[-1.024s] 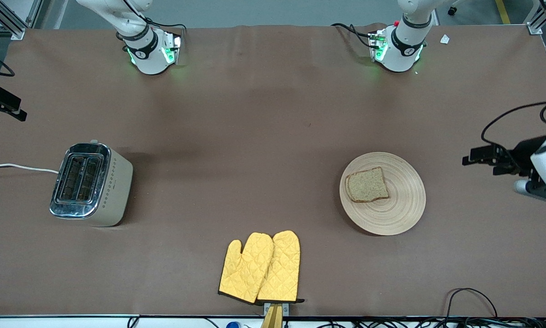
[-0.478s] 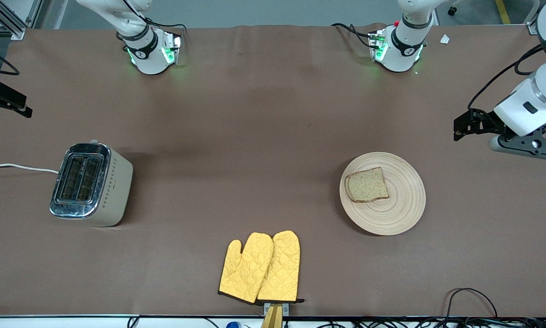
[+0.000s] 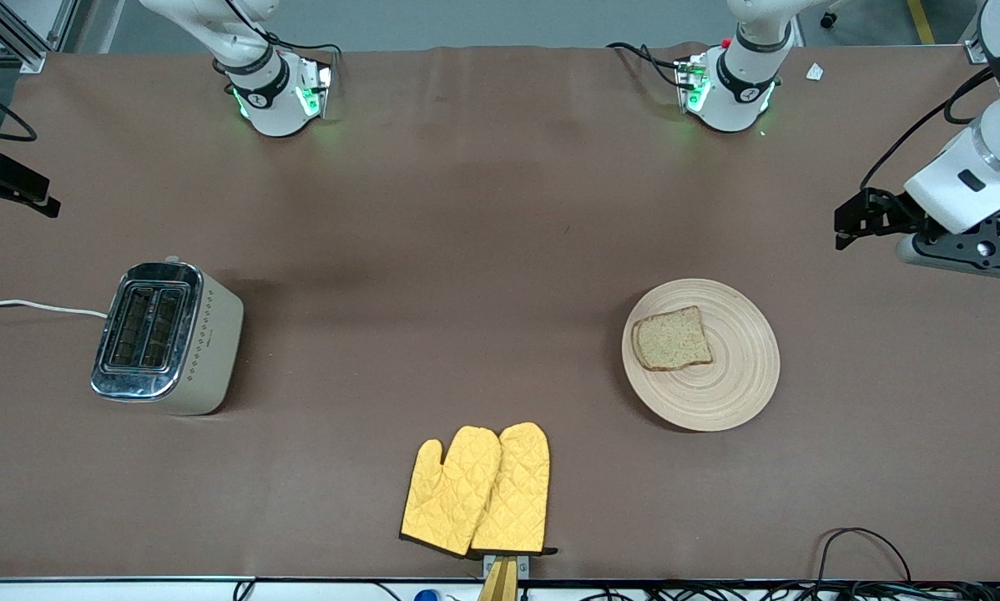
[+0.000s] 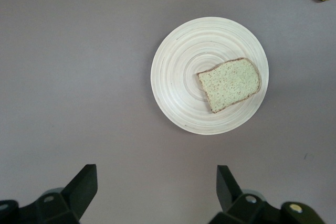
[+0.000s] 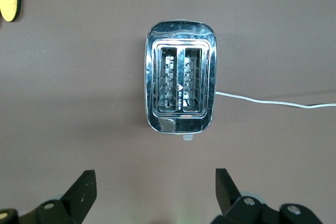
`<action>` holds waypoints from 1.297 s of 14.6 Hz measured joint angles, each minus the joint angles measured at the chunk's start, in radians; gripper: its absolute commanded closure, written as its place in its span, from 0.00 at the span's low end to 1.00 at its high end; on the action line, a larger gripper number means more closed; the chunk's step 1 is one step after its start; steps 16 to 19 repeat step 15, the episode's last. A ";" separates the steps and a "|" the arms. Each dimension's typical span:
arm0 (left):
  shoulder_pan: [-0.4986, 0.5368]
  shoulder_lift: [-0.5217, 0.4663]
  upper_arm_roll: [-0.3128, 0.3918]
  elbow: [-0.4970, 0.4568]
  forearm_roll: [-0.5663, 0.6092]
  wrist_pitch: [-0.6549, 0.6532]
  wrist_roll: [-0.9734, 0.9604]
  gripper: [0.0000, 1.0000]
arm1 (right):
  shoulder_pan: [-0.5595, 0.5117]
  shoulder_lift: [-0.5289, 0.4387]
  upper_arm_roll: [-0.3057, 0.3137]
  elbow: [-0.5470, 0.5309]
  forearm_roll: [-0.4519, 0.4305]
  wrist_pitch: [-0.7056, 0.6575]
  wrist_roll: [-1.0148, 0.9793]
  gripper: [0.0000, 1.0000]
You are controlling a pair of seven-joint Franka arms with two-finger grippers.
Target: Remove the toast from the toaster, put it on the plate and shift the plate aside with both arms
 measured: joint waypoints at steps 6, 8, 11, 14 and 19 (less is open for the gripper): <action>-0.291 -0.006 0.313 0.044 -0.026 -0.025 -0.014 0.00 | 0.000 0.000 0.002 0.001 0.000 -0.004 0.004 0.00; -0.341 -0.012 0.374 0.044 -0.032 -0.024 -0.029 0.00 | 0.002 0.000 0.006 0.002 0.001 -0.046 0.004 0.00; -0.345 -0.015 0.405 0.041 -0.040 0.002 -0.030 0.00 | 0.017 0.000 0.015 0.005 0.001 -0.107 0.007 0.00; -0.337 -0.014 0.411 0.021 -0.048 0.047 -0.040 0.00 | 0.020 -0.004 0.014 0.012 0.001 -0.153 0.012 0.00; -0.338 -0.014 0.411 0.021 -0.048 0.052 -0.048 0.00 | 0.019 -0.005 0.011 0.013 0.001 -0.166 0.012 0.00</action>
